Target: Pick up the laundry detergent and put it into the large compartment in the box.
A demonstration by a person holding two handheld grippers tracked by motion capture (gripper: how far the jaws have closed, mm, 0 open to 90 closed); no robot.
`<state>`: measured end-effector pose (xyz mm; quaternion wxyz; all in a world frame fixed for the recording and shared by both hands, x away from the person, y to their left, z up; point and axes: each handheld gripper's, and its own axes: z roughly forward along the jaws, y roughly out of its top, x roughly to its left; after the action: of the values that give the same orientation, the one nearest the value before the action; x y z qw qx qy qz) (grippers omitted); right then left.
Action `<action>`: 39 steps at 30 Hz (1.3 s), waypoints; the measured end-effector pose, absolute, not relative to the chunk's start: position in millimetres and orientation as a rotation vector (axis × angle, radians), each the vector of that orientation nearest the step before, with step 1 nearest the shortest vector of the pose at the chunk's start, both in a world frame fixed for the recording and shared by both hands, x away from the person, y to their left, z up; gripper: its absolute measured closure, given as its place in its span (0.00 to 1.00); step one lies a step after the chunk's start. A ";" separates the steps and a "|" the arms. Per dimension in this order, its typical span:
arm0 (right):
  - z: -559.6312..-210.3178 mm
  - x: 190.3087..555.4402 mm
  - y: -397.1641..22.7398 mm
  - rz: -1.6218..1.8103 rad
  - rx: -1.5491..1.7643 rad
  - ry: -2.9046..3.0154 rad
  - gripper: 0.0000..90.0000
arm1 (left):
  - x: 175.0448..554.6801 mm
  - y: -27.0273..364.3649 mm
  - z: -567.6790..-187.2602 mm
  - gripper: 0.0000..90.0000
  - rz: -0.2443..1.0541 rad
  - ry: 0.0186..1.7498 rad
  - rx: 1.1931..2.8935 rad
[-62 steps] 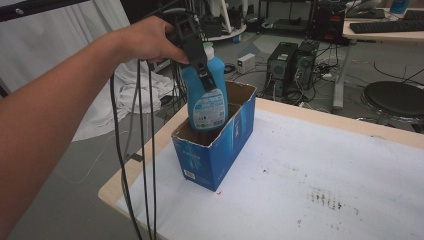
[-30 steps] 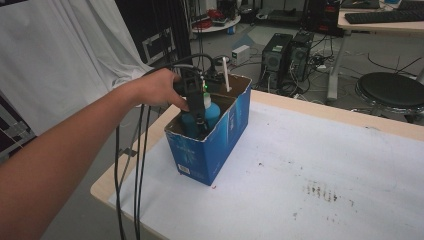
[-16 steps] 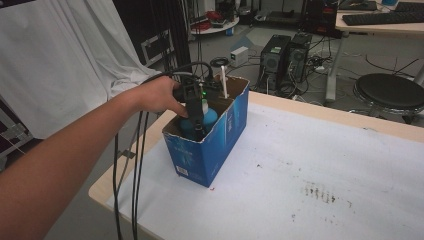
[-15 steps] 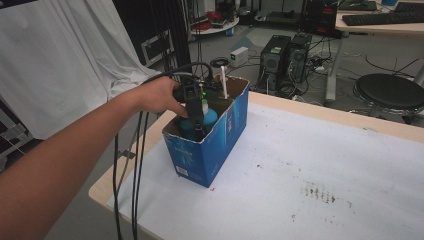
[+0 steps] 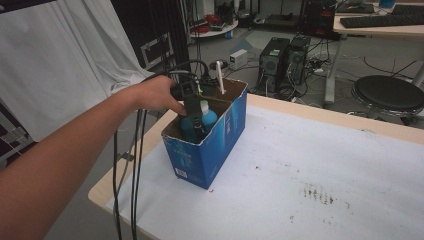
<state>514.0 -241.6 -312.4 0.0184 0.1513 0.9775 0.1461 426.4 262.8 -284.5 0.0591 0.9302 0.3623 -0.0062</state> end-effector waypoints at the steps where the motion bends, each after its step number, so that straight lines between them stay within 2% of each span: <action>1: -312.0 513.4 -241.2 0.448 0.474 3.035 0.03 | 426.2 263.0 -283.0 0.29 -0.017 1.100 2.814; 15: -307.6 509.3 -242.9 0.463 0.455 3.023 0.03 | 417.6 270.8 -249.7 0.28 0.061 1.123 2.737; 19: -304.8 508.1 -245.4 0.477 0.447 3.015 0.03 | 407.7 270.5 -227.6 0.28 0.114 1.139 2.676; 20: -304.8 508.1 -245.4 0.477 0.447 3.015 0.03 | 407.7 270.5 -227.6 0.23 0.114 1.139 2.676; 22: -302.7 505.9 -246.3 0.476 0.461 3.009 0.03 | 401.7 268.4 -214.6 0.21 0.130 1.132 2.653; 28: -298.7 502.4 -247.7 0.481 0.454 3.001 0.03 | 390.3 257.6 -190.4 0.21 0.167 1.109 2.610; 39: -292.1 492.4 -249.5 0.504 0.448 2.985 0.03 | 384.2 225.5 -183.6 0.21 0.096 1.050 2.614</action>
<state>492.4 -249.5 -292.1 0.0405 0.1463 0.9746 0.1644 384.2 225.5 -183.6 0.1608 0.9153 0.3677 0.0337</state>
